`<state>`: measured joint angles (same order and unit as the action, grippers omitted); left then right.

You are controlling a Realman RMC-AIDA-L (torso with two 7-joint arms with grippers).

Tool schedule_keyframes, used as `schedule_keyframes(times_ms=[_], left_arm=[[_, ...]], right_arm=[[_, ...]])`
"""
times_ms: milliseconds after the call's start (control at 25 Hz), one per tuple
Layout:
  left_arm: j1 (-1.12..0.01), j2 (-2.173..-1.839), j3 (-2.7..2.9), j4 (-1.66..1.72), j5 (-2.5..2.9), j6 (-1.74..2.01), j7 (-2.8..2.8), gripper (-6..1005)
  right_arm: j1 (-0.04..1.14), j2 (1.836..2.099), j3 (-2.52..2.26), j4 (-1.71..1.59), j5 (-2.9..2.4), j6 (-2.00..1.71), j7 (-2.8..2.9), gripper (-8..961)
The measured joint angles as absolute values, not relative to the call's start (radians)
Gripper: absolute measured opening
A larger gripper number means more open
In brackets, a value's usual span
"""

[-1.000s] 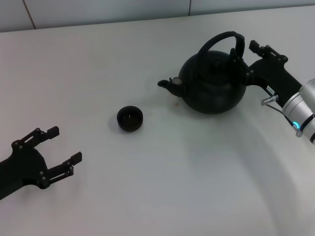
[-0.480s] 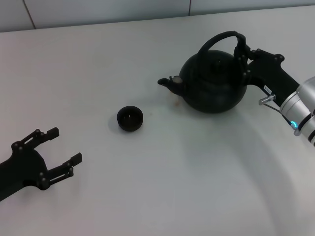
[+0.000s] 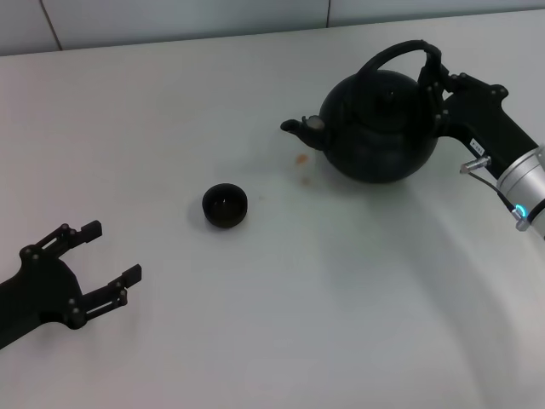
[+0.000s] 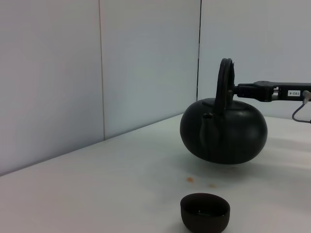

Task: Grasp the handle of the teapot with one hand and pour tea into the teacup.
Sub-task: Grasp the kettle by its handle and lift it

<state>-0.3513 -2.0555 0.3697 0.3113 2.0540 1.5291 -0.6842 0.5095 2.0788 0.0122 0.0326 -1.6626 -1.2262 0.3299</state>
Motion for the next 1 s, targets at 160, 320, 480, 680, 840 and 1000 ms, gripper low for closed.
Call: schedule_keyframes(times_ms=[160,320,480,680,840,1000], left_arm=[[-0.351,-2.056,0.370,0.311,2.054,1.528,-0.684,852],[-0.350,-2.056,0.370,0.311,2.054,1.528,-0.684,852],[-0.350,-2.056,0.364,0.311,2.054,1.528,-0.684,852],[-0.348,-2.056,0.360,0.311,2.054,1.528,-0.684,852],[-0.348,-2.056,0.360,0.311,2.054,1.528,-0.684,852],[-0.348,-2.056,0.360,0.311,2.054,1.529,-0.684,852]], right_arm=[[0.509,2.079,0.011,0.031,-1.663,-1.227,0.334,90],[0.509,2.079,0.009,0.031,-1.665,-1.227,0.334,90],[0.514,2.078,0.005,0.031,-1.668,-1.229,0.334,91],[0.533,2.076,-0.040,0.018,-1.672,-1.231,0.348,91],[0.559,2.076,-0.109,0.002,-1.672,-1.232,0.374,90],[0.574,2.076,-0.150,-0.007,-1.672,-1.232,0.384,90]])
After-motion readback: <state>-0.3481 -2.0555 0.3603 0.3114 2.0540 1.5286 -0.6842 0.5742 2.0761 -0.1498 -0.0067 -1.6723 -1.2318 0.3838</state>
